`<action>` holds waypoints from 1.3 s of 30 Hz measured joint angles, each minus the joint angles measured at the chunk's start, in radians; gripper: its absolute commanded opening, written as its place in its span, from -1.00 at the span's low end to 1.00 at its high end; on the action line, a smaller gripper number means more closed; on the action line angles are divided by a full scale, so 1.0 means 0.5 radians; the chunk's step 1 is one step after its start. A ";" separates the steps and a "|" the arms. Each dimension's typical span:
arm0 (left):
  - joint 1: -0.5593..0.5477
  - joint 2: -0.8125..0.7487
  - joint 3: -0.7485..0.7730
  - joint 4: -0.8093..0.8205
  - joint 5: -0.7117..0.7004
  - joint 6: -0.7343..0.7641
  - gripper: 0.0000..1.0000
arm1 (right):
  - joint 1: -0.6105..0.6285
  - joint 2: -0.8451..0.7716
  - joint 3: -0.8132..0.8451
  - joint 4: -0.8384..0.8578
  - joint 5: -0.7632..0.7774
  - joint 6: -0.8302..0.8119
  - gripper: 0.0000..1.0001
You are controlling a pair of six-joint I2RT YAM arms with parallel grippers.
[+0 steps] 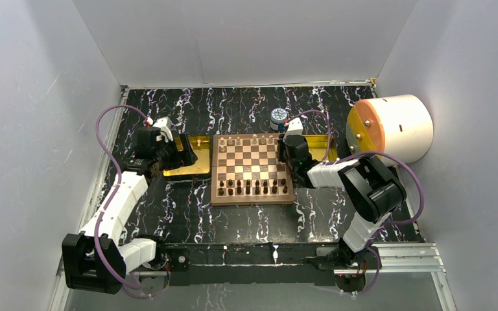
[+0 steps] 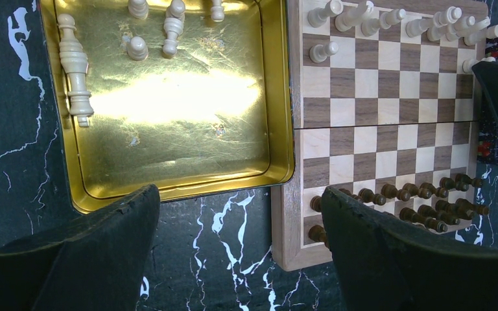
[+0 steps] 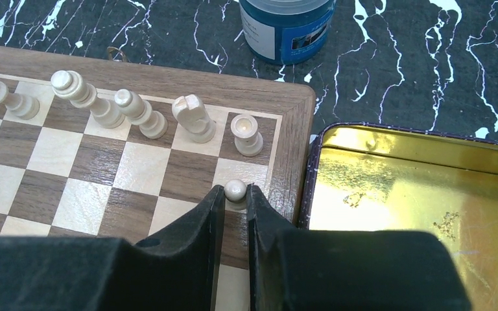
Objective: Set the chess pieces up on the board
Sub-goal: Place the chess piece on the chessboard.
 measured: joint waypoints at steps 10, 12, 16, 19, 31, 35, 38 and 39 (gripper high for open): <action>0.000 0.000 0.000 0.000 0.004 0.007 0.83 | 0.000 0.012 0.023 -0.018 -0.007 0.001 -0.48; 0.000 0.000 0.000 0.000 0.003 0.009 0.83 | 0.000 0.012 0.027 -0.023 -0.008 0.000 -0.42; 0.000 0.000 0.000 0.000 0.003 0.011 0.84 | 0.001 0.012 0.032 -0.038 -0.014 0.000 -0.27; 0.000 0.000 0.000 -0.001 0.003 0.013 0.84 | 0.001 0.012 0.059 -0.082 -0.019 0.001 -0.22; -0.001 0.000 0.002 -0.089 -0.172 0.025 0.87 | 0.000 -0.106 0.149 -0.282 -0.054 0.002 0.05; -0.001 0.004 0.011 -0.124 -0.220 0.025 0.86 | 0.000 -0.185 0.209 -0.396 -0.053 0.002 0.12; -0.001 0.049 0.052 -0.158 -0.224 0.025 0.77 | 0.001 -0.247 0.240 -0.478 -0.059 0.003 0.32; -0.001 0.079 0.077 -0.170 -0.224 0.026 0.72 | 0.000 -0.274 0.240 -0.499 -0.066 0.004 0.35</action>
